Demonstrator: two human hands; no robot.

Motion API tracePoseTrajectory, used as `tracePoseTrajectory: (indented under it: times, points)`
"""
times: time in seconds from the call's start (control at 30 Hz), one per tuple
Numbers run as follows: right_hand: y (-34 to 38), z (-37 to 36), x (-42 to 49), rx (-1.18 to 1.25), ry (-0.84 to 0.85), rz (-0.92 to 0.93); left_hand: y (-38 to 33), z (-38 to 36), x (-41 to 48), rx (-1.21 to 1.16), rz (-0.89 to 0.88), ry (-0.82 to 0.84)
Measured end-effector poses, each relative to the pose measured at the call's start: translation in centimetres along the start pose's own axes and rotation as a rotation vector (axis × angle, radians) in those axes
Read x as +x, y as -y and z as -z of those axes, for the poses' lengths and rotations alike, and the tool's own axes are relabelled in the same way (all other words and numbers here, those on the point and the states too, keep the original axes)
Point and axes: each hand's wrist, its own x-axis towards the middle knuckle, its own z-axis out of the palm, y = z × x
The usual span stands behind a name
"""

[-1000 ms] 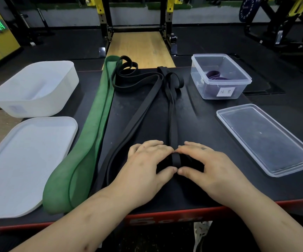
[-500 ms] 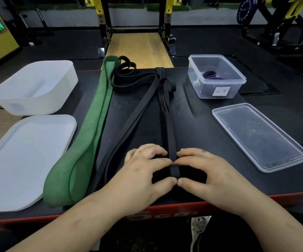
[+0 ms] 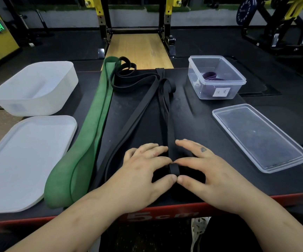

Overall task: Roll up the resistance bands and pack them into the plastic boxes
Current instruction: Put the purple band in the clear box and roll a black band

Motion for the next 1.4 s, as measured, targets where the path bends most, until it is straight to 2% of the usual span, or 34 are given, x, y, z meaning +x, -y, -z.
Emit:
tracePoseTrajectory:
  times: [0.33,0.8,1.03,1.17,1.4]
  points:
    - [0.3,0.3,0.4,0.009,0.085,-0.042,0.1,-0.1,-0.1,-0.010,0.014,-0.004]
    - [-0.2,-0.1,0.4,0.010,0.017,-0.032,0.0,-1.0,0.0,0.000,-0.019,-0.127]
    - [-0.2,0.0,0.4,0.026,0.000,-0.032,0.3,-0.8,0.3,-0.023,-0.050,-0.118]
    - [-0.2,0.4,0.1,0.076,-0.015,-0.116,0.4,-0.8,0.4,-0.042,-0.043,-0.100]
    - [-0.3,0.3,0.3,0.052,-0.005,-0.012,0.7,-0.8,0.7,-0.048,-0.043,-0.105]
